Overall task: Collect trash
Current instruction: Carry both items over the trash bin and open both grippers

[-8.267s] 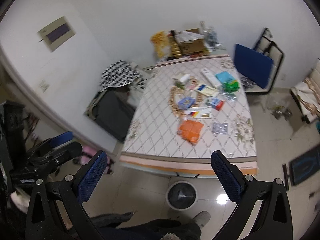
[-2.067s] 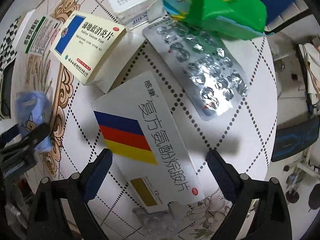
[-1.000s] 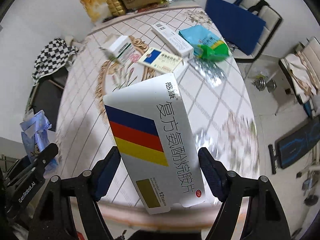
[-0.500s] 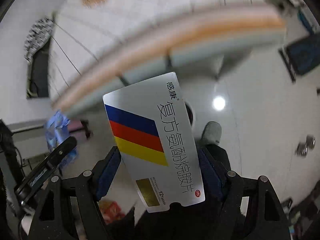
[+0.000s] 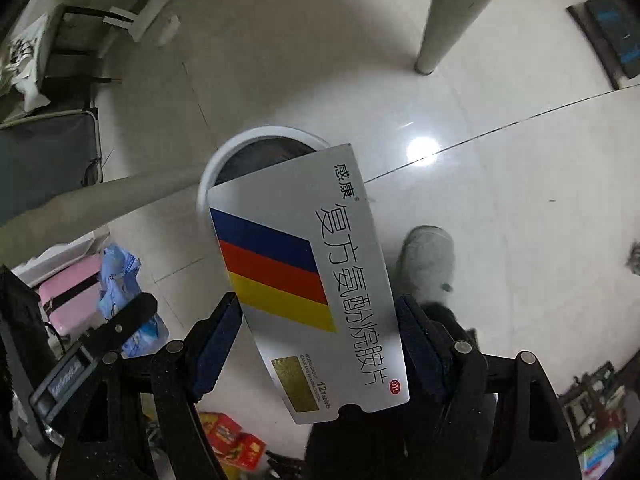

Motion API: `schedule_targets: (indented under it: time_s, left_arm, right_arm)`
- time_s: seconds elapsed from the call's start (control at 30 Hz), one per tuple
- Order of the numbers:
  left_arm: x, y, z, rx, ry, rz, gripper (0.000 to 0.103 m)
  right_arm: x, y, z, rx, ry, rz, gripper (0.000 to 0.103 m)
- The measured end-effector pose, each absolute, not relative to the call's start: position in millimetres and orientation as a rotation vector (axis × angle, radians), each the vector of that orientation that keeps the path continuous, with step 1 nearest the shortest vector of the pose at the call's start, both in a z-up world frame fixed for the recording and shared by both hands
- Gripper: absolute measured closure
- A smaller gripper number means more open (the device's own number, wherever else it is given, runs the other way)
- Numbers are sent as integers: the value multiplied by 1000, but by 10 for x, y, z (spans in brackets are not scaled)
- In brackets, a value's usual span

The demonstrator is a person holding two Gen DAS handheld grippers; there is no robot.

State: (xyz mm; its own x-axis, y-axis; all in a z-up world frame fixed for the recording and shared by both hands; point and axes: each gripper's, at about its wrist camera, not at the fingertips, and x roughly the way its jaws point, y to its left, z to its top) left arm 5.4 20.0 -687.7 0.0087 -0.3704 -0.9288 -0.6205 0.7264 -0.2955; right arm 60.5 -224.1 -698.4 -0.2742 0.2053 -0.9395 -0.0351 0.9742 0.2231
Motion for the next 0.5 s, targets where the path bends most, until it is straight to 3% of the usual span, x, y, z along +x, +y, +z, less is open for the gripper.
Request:
schedule_targets:
  time_s: [0.03, 0.23, 0.27, 0.3, 0.33, 0.5]
  left_arm:
    - [45, 206, -6978, -826, 1613, 236, 6]
    - [-61, 269, -7111, -766, 1626, 331, 6]
    - [-83, 268, -7080, -734, 1623, 356, 6]
    - [-171, 299, -7042, -707, 1616, 375, 6]
    - [-192, 296, -6985, -672, 1607, 399, 6]
    - [-288, 263, -6680, -510, 1603, 465, 6]
  right_arm:
    - [611, -2200, -7162, 126, 1839, 238, 23]
    - [663, -1985, -7822, 199, 1900, 347, 22]
    - [655, -1957, -7872, 161, 1898, 338, 15]
    - [633, -1955, -7890, 143, 1891, 331, 4]
    - [605, -1945, -7886, 131, 1881, 337, 2]
    - [541, -1912, -7660, -10, 1828, 334, 2]
